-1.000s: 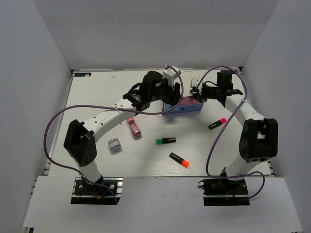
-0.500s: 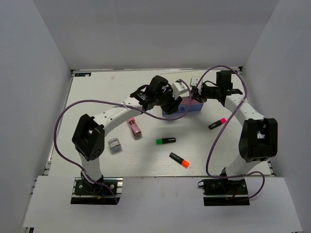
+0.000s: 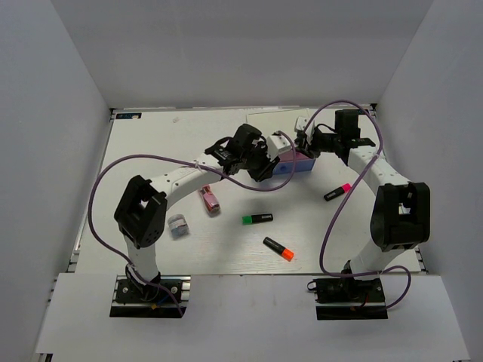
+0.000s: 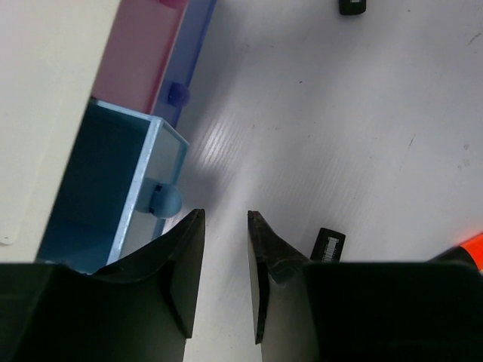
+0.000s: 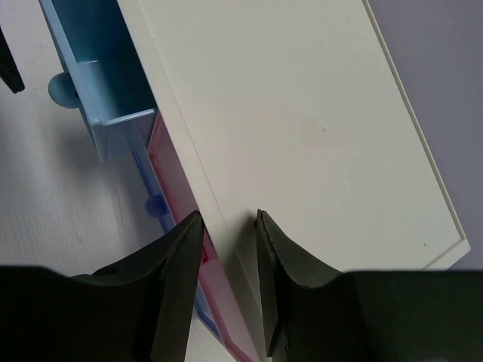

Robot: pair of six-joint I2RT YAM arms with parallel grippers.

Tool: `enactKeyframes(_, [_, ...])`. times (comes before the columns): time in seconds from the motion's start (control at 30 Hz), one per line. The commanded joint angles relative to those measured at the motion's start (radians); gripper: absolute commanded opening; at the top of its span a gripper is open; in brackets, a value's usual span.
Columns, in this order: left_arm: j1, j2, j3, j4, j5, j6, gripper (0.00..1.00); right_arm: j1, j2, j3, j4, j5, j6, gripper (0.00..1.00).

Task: Sort the stationery into containers
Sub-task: Open the drawer

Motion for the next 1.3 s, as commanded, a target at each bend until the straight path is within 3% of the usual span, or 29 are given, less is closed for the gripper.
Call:
enactKeyframes(0.0, [-0.006,-0.002,-0.015,0.011,0.008,0.01,0.4,0.007,0.028,0.029,0.039,0.048,0.03,0.4])
enactKeyframes(0.13, [-0.006,0.009,-0.015,0.011,0.008,0.0,0.33,0.01,0.031,0.034,0.044,0.057,0.045,0.4])
enactKeyframes(0.23, [-0.006,0.009,-0.024,0.02,-0.01,-0.01,0.23,0.013,0.031,0.032,0.047,0.062,0.052,0.4])
enactKeyframes(0.43, [-0.006,0.009,-0.025,0.02,-0.01,-0.019,0.14,0.025,0.034,0.034,0.056,0.072,0.075,0.4])
enactKeyframes(0.9, [-0.015,-0.055,-0.072,0.002,0.031,-0.049,0.08,0.045,0.045,0.034,0.105,0.125,0.124,0.4])
enactKeyframes(0.97, [-0.015,-0.064,-0.072,0.002,0.008,-0.049,0.17,0.045,0.039,0.029,0.108,0.125,0.13,0.42])
enactKeyframes(1.0, [-0.015,-0.064,-0.048,0.012,-0.015,-0.068,0.25,0.043,0.037,0.031,0.105,0.121,0.13,0.45])
enactKeyframes(1.03, [-0.005,-0.077,-0.038,0.012,-0.015,-0.078,0.44,0.043,0.037,0.029,0.107,0.121,0.131,0.48])
enactKeyframes(1.13, [0.006,-0.11,-0.014,0.038,-0.122,-0.124,0.66,0.043,0.028,0.012,0.104,0.115,0.124,0.59])
enactKeyframes(1.27, [0.025,-0.141,-0.002,0.061,-0.152,-0.057,0.74,0.04,0.01,-0.014,0.108,0.112,0.11,0.62])
